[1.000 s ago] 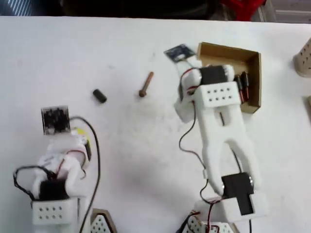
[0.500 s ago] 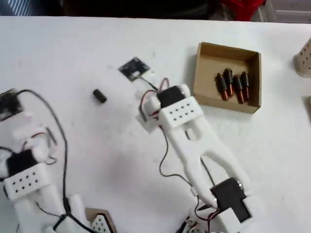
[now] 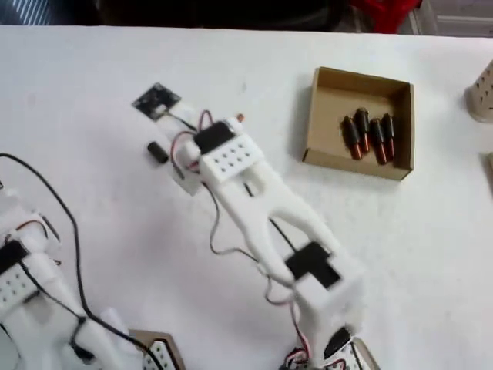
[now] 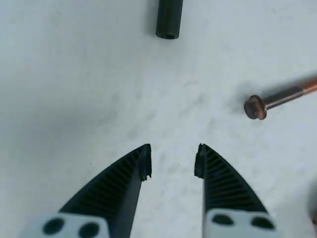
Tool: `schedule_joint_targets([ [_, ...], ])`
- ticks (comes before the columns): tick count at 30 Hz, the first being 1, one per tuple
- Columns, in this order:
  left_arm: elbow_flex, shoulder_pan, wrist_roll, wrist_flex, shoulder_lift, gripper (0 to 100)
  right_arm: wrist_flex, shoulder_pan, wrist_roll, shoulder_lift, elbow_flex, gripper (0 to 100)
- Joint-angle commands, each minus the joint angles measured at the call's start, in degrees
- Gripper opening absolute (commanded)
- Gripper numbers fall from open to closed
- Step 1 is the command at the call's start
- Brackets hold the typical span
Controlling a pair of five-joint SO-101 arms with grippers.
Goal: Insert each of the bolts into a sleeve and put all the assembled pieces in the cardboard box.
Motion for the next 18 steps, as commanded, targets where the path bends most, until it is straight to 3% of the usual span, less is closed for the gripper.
schedule_joint_targets([
  [1,-4.6,-3.6,-0.4,-4.9,10.9,2,5.6,-0.5,-0.4,11.5,-22.3,13.8],
  [6,-8.9,-6.3,-0.3,-7.6,24.2,2,11.9,-1.8,-0.4,24.6,-42.4,13.8],
  [10,-9.9,-6.5,5.5,-7.5,29.7,2,14.2,-3.6,-0.4,33.6,-55.8,13.8],
  [18,-8.0,-7.7,5.6,-8.8,30.3,2,8.7,-3.3,-8.3,47.7,-71.3,13.8],
])
